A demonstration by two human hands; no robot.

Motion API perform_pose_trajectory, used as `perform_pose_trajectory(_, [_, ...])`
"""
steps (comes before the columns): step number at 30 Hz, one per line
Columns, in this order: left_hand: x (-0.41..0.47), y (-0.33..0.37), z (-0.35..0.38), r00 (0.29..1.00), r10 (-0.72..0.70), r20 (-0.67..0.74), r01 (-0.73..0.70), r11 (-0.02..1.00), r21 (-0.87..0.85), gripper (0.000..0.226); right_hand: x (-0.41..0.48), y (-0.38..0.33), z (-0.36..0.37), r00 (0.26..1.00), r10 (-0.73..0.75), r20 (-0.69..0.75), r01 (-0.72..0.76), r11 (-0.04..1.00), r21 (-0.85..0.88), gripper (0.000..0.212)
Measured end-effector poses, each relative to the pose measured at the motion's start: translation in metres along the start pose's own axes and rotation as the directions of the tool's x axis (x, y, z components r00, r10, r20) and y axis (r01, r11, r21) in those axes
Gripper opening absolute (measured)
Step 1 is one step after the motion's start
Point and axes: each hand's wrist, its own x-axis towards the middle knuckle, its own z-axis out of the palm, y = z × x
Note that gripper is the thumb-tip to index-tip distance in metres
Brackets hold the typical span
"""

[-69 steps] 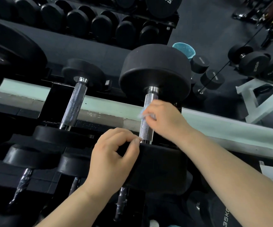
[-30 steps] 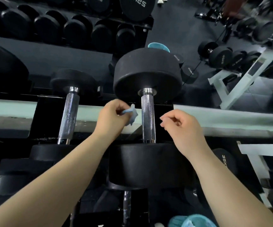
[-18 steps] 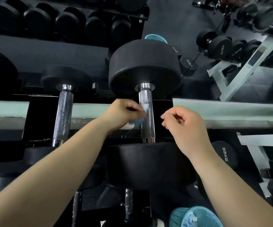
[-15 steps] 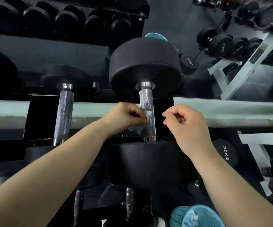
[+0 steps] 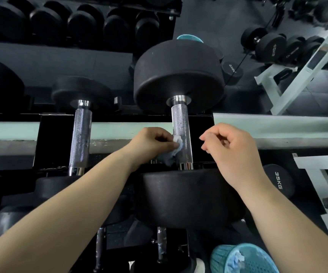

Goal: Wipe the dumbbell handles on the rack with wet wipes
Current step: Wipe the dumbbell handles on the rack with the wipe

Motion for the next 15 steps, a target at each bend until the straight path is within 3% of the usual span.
perform_pose_trajectory(3, [0.014, 0.011, 0.002, 0.974, 0.061, -0.22, -0.093, 0.986, -0.141, 0.024, 0.0, 0.0, -0.001, 1.0, 0.012, -0.004, -0.012, 1.0, 0.018, 0.018])
perform_pose_trajectory(5, [0.024, 0.018, 0.005, 0.941, 0.092, -0.327, -0.135, 0.985, -0.111, 0.023, 0.0, 0.0, -0.001, 1.0, 0.016, -0.01, -0.016, 0.999, 0.029, 0.019])
perform_pose_trajectory(7, [0.027, 0.016, 0.006, 0.946, 0.093, -0.311, -0.131, 0.986, -0.102, 0.022, 0.0, 0.001, -0.001, 1.0, 0.015, -0.008, -0.014, 0.999, 0.039, 0.018])
perform_pose_trajectory(9, [0.017, 0.011, 0.004, 0.98, 0.065, -0.189, -0.087, 0.99, -0.107, 0.025, 0.0, 0.001, -0.001, 1.0, 0.012, 0.0, -0.012, 0.999, 0.039, 0.017])
perform_pose_trajectory(12, [-0.002, 0.0, 0.004, 1.0, 0.001, -0.022, 0.0, 0.999, 0.049, 0.025, 0.001, 0.002, -0.001, 1.0, 0.004, 0.014, -0.004, 0.999, 0.037, 0.016])
perform_pose_trajectory(15, [-0.002, -0.002, 0.004, 0.991, -0.018, -0.131, 0.013, 0.999, -0.046, 0.026, 0.001, 0.002, -0.002, 1.0, 0.001, 0.02, -0.002, 0.999, 0.046, 0.016])
